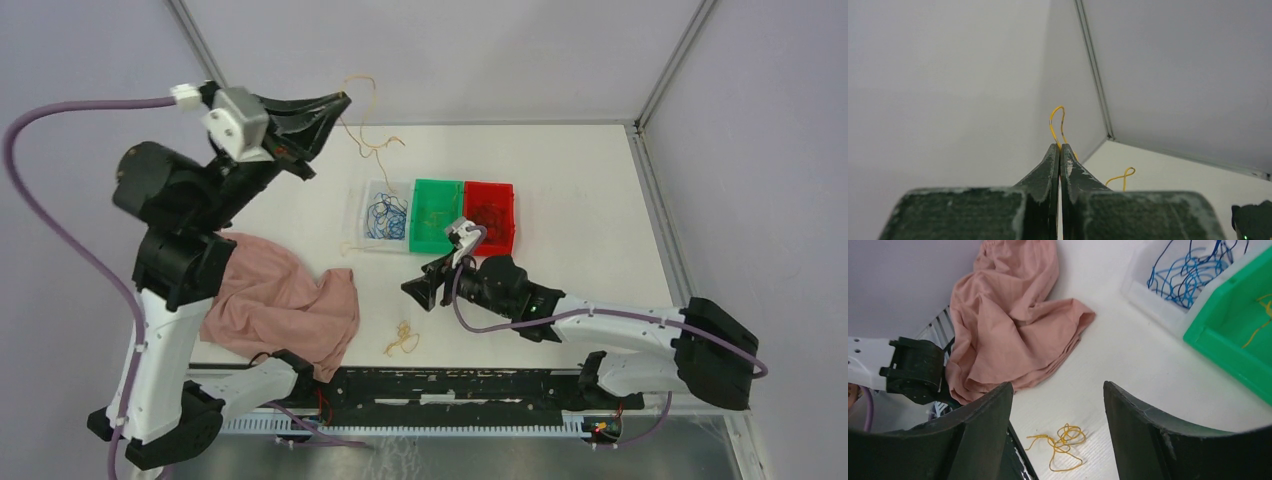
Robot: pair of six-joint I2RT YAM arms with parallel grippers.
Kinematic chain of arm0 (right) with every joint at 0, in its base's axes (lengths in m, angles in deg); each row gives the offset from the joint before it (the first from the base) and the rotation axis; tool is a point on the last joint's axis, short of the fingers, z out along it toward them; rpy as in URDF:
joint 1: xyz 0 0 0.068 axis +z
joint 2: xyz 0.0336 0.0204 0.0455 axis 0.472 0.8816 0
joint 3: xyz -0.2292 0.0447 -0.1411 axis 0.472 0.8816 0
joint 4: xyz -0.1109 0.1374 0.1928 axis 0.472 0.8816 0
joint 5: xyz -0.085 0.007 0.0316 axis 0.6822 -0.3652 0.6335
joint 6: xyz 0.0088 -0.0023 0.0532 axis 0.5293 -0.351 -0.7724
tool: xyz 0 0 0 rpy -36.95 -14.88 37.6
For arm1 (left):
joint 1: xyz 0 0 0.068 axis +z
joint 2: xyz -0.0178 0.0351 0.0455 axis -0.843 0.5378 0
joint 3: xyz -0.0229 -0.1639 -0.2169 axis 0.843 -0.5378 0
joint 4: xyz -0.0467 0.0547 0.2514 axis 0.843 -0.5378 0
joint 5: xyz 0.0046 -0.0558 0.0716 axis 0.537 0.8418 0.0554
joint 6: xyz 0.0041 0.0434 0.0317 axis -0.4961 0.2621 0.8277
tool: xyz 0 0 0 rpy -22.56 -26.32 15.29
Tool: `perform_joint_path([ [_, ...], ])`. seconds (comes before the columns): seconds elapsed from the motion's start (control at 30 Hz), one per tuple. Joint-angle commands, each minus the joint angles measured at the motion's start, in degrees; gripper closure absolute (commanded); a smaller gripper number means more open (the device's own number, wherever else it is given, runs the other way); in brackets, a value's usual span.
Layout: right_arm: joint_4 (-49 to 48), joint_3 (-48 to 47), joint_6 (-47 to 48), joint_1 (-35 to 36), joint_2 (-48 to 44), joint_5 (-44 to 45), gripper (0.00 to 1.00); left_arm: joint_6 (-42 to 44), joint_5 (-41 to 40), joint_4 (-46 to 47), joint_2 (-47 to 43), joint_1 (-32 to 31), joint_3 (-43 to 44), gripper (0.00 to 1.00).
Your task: Untangle the cables
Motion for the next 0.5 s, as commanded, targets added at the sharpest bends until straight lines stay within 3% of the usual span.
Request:
perform_joint_path([
  [0.0,5.9,-2.9,2.7,0.3,-5.7,5.2,0.27,-3.8,3.3,0.2,-0.1,0.0,-5.2,0.97],
  [0.23,21.4,-6.3,5.0,0.0,-10.6,27.3,0.26,-6.8,5.0,4.0,3.3,0.0,-12.4,0.97],
  [0.47,28.1,-6.3,5.9,-2.5,-11.9,33.6,0.25,-5.5,5.2,7.3,8.8,-0.1,-12.8,0.97],
])
